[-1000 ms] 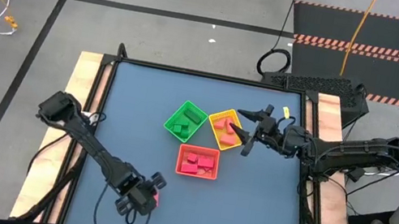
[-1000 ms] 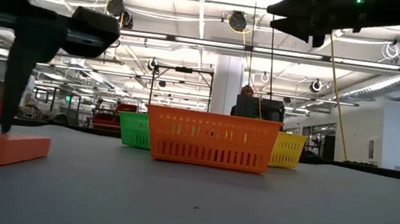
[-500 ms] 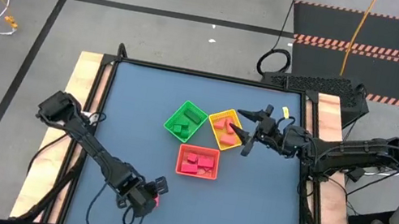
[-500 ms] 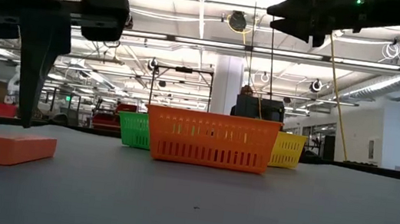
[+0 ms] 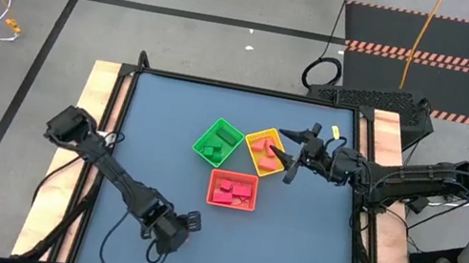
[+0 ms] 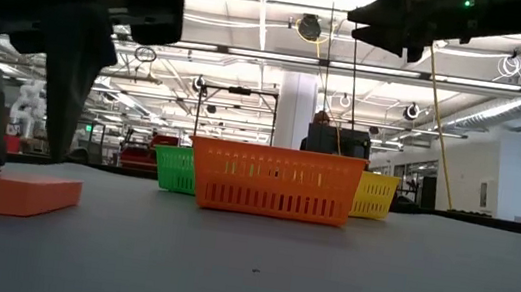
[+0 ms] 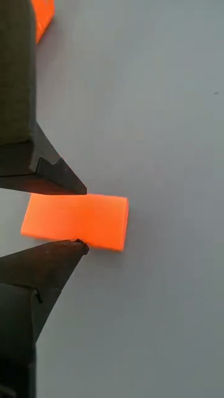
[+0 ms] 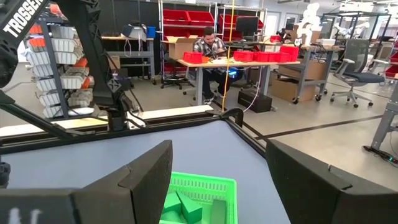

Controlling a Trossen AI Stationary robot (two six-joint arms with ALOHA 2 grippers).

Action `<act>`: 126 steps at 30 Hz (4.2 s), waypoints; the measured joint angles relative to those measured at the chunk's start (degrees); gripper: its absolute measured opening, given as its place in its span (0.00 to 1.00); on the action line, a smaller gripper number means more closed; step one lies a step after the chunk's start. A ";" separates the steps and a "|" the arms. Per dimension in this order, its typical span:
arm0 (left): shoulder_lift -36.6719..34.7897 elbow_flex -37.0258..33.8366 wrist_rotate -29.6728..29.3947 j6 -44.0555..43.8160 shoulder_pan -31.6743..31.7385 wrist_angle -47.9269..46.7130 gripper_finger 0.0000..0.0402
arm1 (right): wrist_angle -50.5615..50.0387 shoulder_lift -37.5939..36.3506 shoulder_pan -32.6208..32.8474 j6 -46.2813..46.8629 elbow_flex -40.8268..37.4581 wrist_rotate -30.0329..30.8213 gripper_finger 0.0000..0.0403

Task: Sort & place blocks by color
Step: Put the orange block into the yellow bin

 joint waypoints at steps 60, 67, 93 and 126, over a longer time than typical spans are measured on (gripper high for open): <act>2.12 -0.20 6.41 -18.36 6.25 4.51 0.24 | -1.24 -0.02 0.00 0.03 0.02 -0.04 0.63; -1.04 -0.09 -1.44 -18.92 4.81 4.41 0.39 | -1.04 -0.02 0.00 -0.01 0.02 -0.07 0.63; 1.65 0.01 4.68 -7.33 11.11 4.25 0.59 | -1.64 -0.02 0.00 -0.45 0.02 -0.22 0.63; 3.09 0.38 9.16 -25.16 11.33 2.74 0.32 | -2.15 -0.02 0.00 -1.94 0.02 -0.09 0.63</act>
